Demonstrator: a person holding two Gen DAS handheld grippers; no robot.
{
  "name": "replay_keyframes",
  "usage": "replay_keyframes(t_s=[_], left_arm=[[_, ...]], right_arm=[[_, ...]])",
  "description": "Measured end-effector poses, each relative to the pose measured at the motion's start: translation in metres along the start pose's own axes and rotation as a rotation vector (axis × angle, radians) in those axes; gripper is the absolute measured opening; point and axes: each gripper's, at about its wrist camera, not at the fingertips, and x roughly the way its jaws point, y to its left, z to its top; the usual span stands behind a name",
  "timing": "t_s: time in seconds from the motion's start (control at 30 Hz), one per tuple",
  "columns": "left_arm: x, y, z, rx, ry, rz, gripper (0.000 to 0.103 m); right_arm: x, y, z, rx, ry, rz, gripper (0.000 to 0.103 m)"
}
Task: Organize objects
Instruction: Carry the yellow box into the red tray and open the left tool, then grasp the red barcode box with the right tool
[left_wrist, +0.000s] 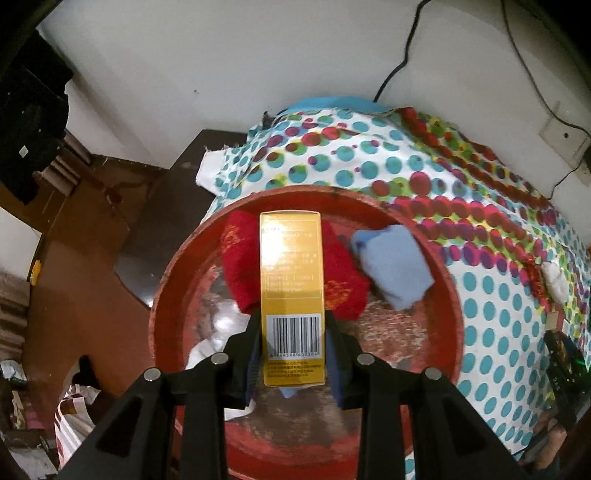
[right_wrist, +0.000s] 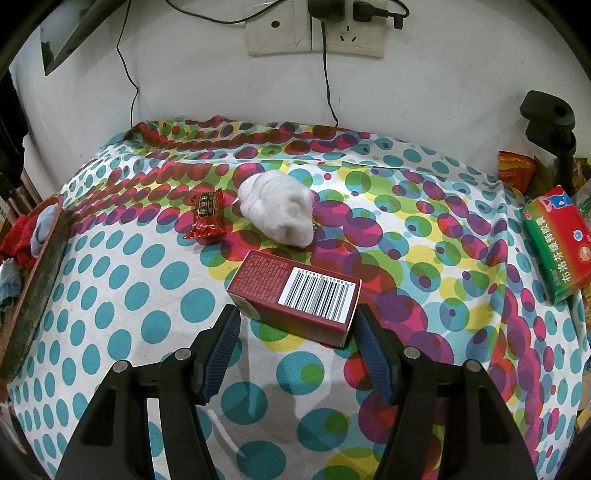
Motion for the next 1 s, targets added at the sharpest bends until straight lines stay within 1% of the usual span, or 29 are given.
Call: replay_keyframes(t_s=[0.13,0.27,0.37,0.5,0.53,0.6,0.63,0.73,0.83,0.87,0.9,0.97,1.0], left_arm=[[0.006,0.009,-0.002,0.007,0.006,0.014,0.031],[0.011,0.004,-0.003,0.039,0.013,0.017,0.032],[0.016,-0.002,-0.005,0.073,0.027,0.036,0.045],[0.013,-0.01,-0.009,0.132,-0.001,0.088,0.048],[0.011,-0.009,-0.009,0.134,-0.007,0.091,0.048],[0.007,-0.007,-0.01,0.122,-0.014,0.08,0.048],[0.004,-0.005,-0.011,0.113,-0.019,0.064,0.048],[-0.004,-0.002,-0.018,0.1,-0.03,0.048,0.048],[-0.013,-0.003,-0.033,0.102,-0.045,0.022,0.048],[-0.015,-0.005,-0.036,0.104,-0.053,0.018,0.048],[-0.017,-0.006,-0.041,0.106,-0.059,0.015,0.048],[-0.022,-0.008,-0.054,0.111,-0.064,0.003,0.048],[-0.024,-0.011,-0.063,0.116,-0.068,-0.015,0.048]], right_arm=[[0.0,-0.001,-0.001,-0.003,0.001,-0.003,0.062],[0.001,0.003,0.0,-0.005,0.001,-0.006,0.062],[0.0,0.0,-0.003,-0.012,0.002,-0.014,0.062],[-0.001,-0.005,-0.004,-0.016,0.004,-0.018,0.062],[0.001,0.003,-0.001,-0.015,0.003,-0.017,0.062],[0.0,0.001,-0.001,-0.016,0.004,-0.018,0.062],[0.001,0.003,0.0,-0.016,0.004,-0.018,0.062],[0.003,0.013,0.004,-0.016,0.004,-0.018,0.062],[0.001,0.008,0.002,-0.007,-0.001,-0.021,0.055],[0.0,0.007,0.003,-0.002,-0.005,-0.02,0.049],[-0.002,0.002,0.002,0.008,-0.009,-0.015,0.045],[-0.003,-0.005,0.001,0.019,-0.012,-0.005,0.043],[-0.004,-0.008,0.0,0.022,-0.013,-0.005,0.041]])
